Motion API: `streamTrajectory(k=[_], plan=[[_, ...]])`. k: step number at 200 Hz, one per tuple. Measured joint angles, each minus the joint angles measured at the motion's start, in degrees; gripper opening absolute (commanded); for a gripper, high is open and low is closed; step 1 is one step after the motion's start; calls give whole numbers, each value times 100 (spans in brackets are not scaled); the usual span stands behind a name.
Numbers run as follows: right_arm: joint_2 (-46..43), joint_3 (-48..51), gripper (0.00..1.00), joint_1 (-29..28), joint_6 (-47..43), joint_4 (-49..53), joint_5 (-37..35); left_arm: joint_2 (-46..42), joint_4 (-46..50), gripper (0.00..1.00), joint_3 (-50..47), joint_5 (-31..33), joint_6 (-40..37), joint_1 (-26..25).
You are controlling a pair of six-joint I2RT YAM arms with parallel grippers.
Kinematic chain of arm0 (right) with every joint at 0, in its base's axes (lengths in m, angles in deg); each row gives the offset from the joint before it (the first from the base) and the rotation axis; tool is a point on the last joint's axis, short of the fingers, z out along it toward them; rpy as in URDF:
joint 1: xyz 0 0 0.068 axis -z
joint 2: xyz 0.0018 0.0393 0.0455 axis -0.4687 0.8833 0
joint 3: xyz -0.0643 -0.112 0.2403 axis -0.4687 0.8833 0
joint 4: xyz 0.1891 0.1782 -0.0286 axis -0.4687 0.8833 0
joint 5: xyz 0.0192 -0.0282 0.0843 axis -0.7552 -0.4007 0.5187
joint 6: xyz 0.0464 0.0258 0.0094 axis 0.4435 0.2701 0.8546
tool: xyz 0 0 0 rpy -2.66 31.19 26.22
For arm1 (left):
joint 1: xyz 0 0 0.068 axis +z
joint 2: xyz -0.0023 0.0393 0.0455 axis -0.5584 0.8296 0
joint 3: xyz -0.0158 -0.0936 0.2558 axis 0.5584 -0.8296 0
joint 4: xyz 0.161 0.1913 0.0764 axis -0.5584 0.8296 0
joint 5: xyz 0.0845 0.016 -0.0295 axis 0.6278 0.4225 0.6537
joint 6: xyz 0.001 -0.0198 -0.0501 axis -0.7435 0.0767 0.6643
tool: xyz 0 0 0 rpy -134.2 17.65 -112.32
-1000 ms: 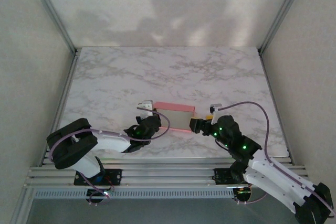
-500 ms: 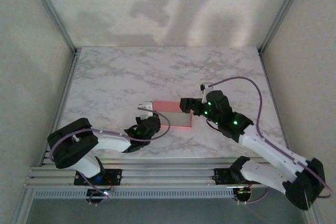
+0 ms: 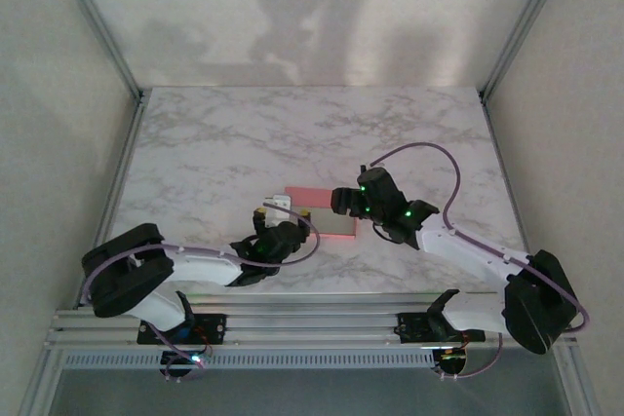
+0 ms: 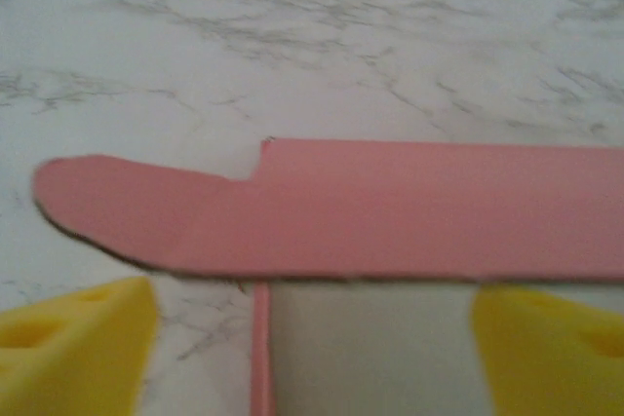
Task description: Fold the paper box
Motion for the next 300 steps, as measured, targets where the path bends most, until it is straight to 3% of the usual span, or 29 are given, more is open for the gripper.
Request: streamTrajectory(k=[46,89,123,158,189,213,265,300], plan=[[369,2,91,2,2,-26,0,-1460,754,99,-286,-903,-205,-389],[684,2,91,0,68,-122,4,-2682,1491,99,-308,-2380,-498,-435],[861,4,91,0,87,-186,13,-3534,1875,100,-103,-2914,-468,-365],[979,26,90,2,85,-197,0,-3626,1882,100,358,-3670,-195,623],[1123,37,84,2,85,-157,-7,-2983,1845,99,511,-4520,129,1491],[1163,57,81,2,85,-125,-22,-2282,2017,88,726,-4994,260,1698],[1209,57,69,0,83,-109,-20,-1528,2350,55,841,-5558,428,1906],[1228,59,64,2,103,-107,-22,-1187,2385,42,848,-5836,533,2068]])
